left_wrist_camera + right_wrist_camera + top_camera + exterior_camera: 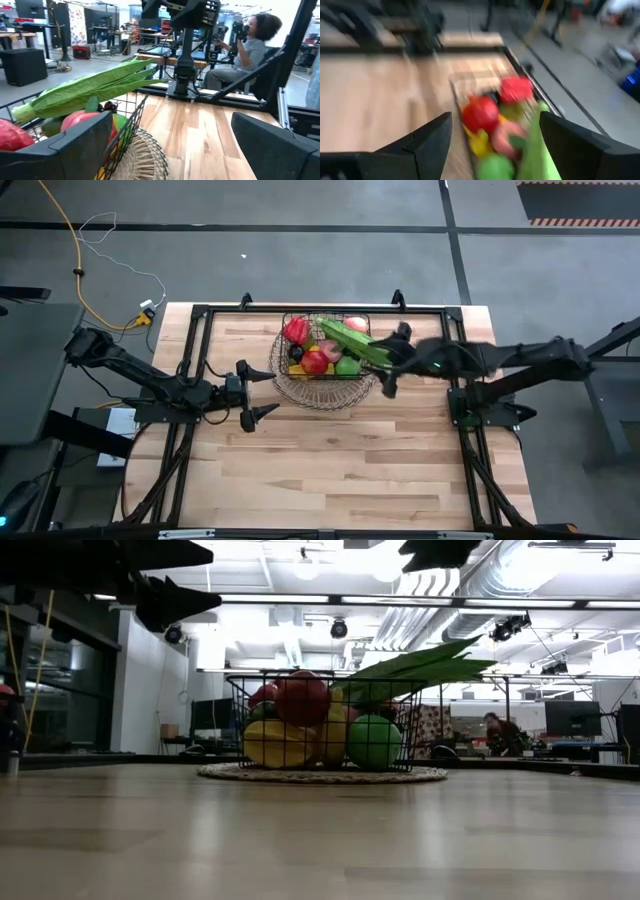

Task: Build produce basket
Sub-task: Return to Home Position

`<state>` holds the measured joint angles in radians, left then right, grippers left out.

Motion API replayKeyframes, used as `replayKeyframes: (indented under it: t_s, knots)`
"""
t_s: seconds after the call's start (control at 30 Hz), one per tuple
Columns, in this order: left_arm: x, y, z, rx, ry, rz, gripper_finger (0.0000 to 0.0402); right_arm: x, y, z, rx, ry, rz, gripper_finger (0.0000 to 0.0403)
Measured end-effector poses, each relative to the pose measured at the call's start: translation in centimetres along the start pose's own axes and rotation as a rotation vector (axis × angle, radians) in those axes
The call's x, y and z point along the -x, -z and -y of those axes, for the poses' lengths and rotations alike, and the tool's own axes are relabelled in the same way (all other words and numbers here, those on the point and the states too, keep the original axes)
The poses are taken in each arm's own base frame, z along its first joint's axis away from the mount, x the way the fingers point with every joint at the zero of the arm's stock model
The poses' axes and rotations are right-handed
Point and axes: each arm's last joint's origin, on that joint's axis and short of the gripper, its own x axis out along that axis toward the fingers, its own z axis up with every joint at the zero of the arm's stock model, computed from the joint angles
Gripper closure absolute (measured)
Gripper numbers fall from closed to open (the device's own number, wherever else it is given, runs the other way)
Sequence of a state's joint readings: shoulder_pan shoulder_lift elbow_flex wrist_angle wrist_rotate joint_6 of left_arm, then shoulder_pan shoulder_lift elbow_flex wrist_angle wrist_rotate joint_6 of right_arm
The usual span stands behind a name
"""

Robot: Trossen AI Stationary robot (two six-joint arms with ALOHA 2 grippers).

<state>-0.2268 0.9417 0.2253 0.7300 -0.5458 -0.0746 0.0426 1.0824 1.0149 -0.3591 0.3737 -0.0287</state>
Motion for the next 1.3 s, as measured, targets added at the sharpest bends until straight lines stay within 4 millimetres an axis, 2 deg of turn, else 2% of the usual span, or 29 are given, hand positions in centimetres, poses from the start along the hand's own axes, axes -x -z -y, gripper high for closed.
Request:
replayKeyframes:
  t_s: [0.17,0.27,0.63,1.13,1.3]
  knots:
    - [0.0,-0.1,0.0,0.003,0.003,0.005,0.0006,0.9,2.9,-1.4,-0.059,-0.056,0.292,0.0112]
    - [0.0,-0.2,0.0,-0.002,-0.017,0.015,0.0006,0.7,4.4,-1.8,-0.057,-0.059,0.383,0.0112]
    - [0.0,-0.2,-0.1,-0.014,-0.022,0.02,0.0006,-0.5,8.3,-2.5,-0.134,-0.083,0.331,0.0112]
    - [0.0,0.2,-0.1,0.0,-0.024,-0.015,0.0008,-0.4,8.0,-2.4,-0.169,-0.087,0.36,0.0112]
    - [0.5,0.3,-0.5,-0.043,-0.035,-0.073,0.0038,-0.4,8.0,-2.4,-0.171,-0.088,0.354,0.0112]
